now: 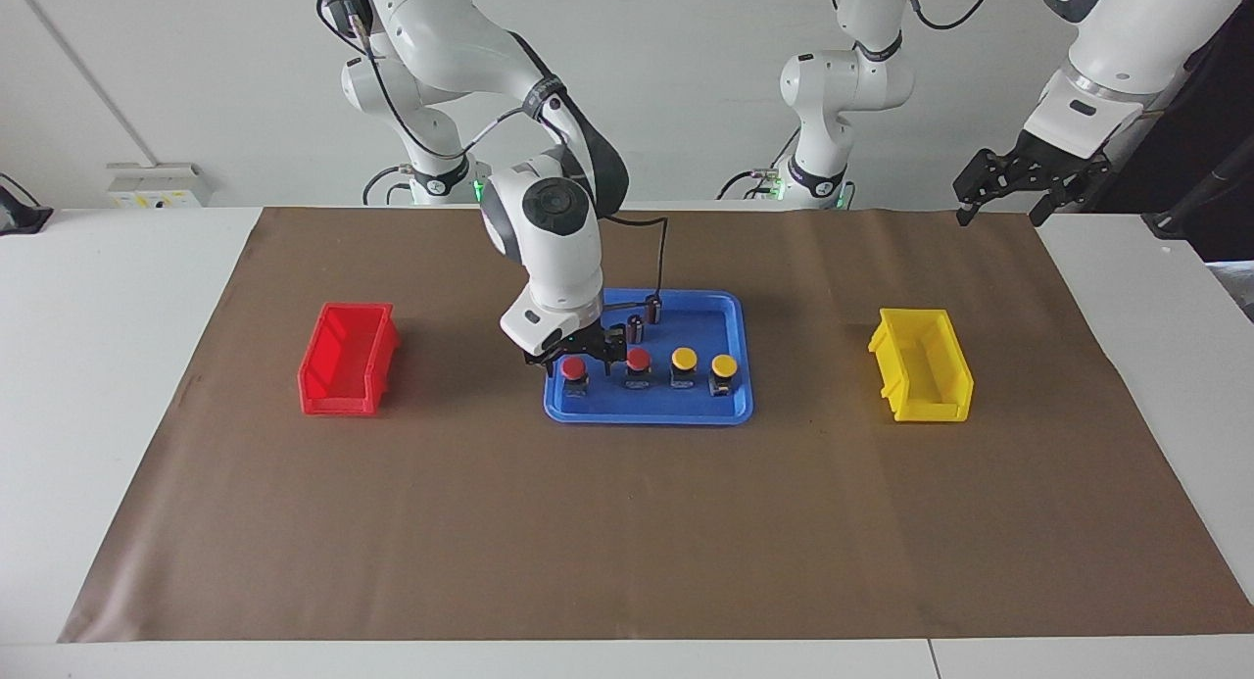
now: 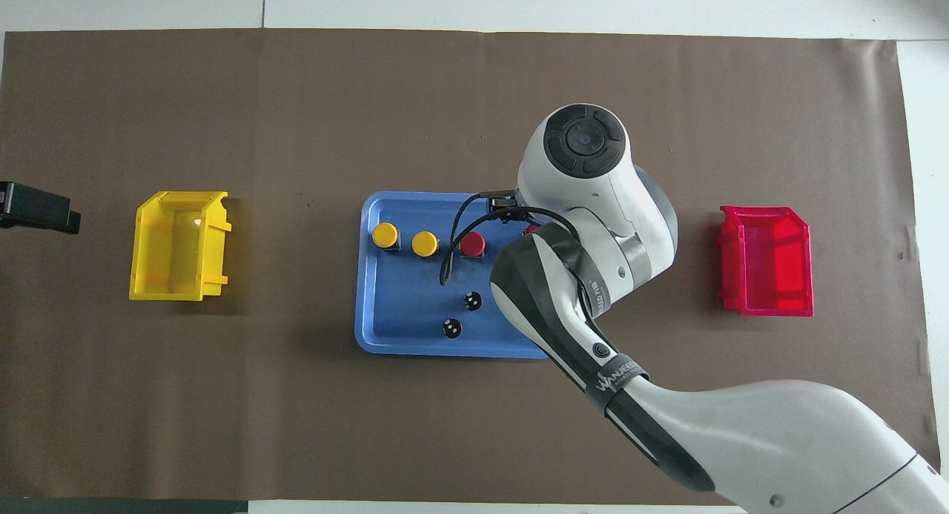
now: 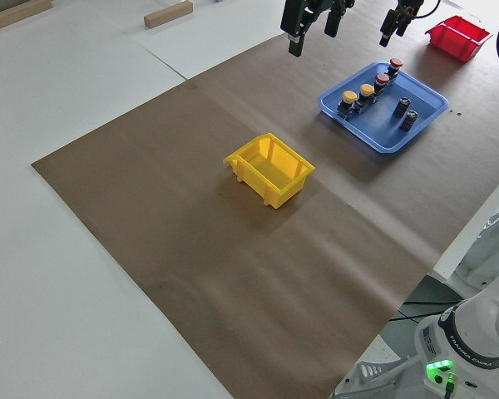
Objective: Sort red and yellow buttons by color
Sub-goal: 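Reach the right gripper to the red button farthest from the yellow ones and grasp it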
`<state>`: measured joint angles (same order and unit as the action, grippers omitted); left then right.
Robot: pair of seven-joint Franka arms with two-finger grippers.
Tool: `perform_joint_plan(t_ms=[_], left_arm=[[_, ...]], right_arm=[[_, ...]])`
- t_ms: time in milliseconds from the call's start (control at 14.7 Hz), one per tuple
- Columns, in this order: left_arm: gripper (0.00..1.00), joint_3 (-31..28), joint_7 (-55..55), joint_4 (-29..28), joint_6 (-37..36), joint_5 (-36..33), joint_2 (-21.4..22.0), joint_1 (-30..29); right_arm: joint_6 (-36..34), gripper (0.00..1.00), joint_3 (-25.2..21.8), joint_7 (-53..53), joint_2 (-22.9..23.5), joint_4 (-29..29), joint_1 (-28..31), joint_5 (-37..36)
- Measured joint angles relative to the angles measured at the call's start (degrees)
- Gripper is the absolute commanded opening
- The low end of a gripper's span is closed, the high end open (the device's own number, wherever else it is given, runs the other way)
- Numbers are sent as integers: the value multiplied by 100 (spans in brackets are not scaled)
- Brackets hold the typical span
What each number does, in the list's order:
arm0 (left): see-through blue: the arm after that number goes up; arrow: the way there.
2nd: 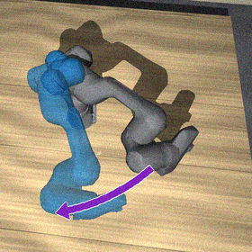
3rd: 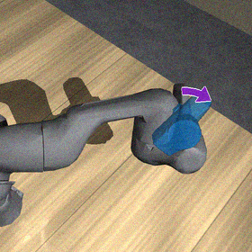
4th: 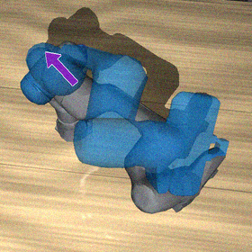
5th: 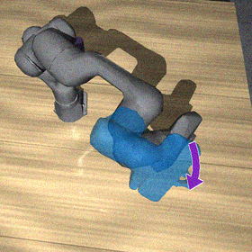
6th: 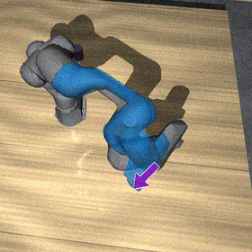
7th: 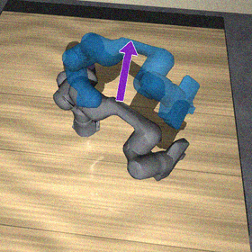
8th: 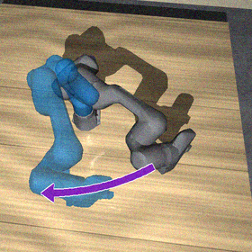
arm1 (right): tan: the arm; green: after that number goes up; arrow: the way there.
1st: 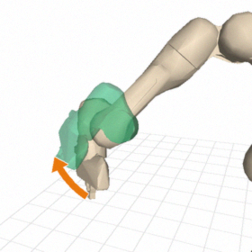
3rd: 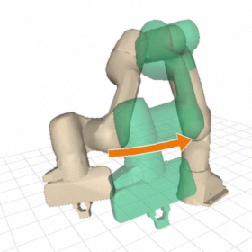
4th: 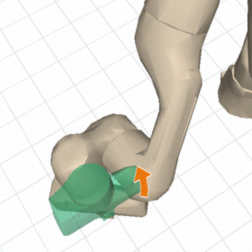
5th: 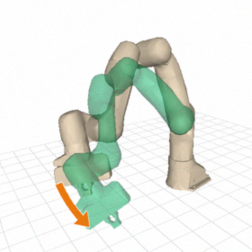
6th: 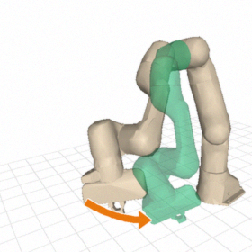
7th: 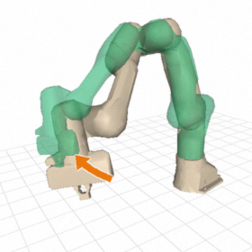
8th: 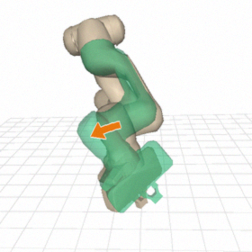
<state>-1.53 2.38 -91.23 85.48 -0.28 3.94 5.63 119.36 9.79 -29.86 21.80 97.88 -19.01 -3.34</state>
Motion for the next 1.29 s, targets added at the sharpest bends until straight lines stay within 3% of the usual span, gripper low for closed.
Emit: perform_joint_plan(t_ms=[340, 476, 748, 816, 1019, 1291], left_arm=[[100, 0, 0, 0, 0, 0, 0, 0], [100, 0, 0, 0, 0, 0, 0, 0], [100, 22, 0, 0, 0, 0, 0, 7], [100, 27, 0, 0, 0, 0, 0, 8], [100, 14, 0, 0, -2, 0, 0, 1], [100, 114, -58, -185, 310, 0, 37, 85]], right_arm=[[163, 69, 0, 0, -38, 284, 0, -47], [167, 60, 0, 0, -40, 324, 0, -49], [176, 15, 1, 0, -58, 408, 0, -51], [176, 10, 1, 0, -69, 418, -1, -51], [-64, 10, -1, 0, -122, 294, 5, -55], [-1375, 10, -27, 830, -599, -492, 358, -67]])
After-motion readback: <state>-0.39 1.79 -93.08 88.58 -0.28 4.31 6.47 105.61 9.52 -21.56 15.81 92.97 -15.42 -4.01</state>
